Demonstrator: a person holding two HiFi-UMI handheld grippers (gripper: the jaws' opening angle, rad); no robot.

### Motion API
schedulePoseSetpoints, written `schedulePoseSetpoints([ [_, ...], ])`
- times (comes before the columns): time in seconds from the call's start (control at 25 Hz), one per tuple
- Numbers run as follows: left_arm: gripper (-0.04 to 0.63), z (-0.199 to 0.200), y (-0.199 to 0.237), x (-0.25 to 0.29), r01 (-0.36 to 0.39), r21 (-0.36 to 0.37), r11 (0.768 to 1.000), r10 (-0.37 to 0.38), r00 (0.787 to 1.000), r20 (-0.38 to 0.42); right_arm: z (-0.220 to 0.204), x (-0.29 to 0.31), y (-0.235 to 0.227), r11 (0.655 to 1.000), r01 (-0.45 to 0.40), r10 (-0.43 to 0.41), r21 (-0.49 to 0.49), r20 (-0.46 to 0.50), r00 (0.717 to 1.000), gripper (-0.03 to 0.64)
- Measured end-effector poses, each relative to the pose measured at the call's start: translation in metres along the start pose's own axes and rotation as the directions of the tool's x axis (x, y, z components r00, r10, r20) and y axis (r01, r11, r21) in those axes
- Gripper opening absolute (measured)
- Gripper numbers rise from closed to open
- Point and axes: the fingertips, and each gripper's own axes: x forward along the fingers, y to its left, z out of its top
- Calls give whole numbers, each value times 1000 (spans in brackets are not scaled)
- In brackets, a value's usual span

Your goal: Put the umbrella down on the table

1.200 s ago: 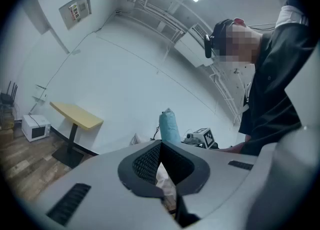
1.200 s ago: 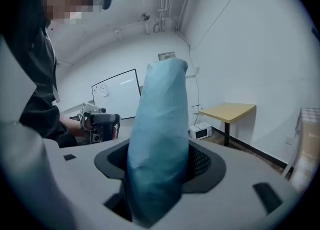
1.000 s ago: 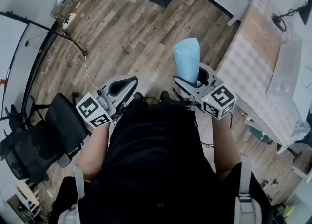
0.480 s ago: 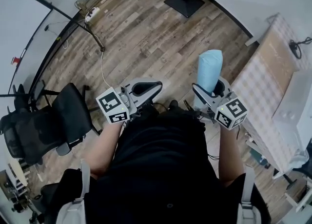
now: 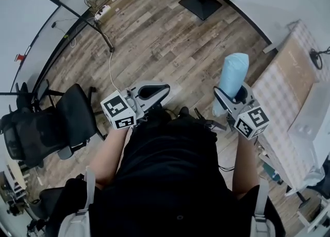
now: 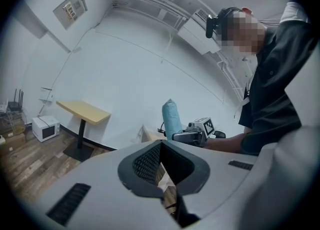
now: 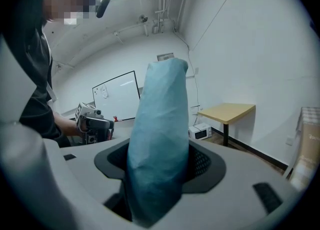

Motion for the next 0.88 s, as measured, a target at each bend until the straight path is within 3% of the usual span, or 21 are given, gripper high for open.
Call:
schedulePoseSetpoints([
  [0.36,12,-4,19,-16,-2,-42,999,2,1000,21,-4,14,6,1000,31,-31,3,-26,999,287],
  [0.64,12,8,54,-16,31,-44,999,-28,998,57,-2,22,6,996,84,-84,7,-66,994,287],
  [0.88,12,22,100,-26,50,-56,997,-46,996,81,14,62,-3,991,133,-132,7,-81,988,287],
])
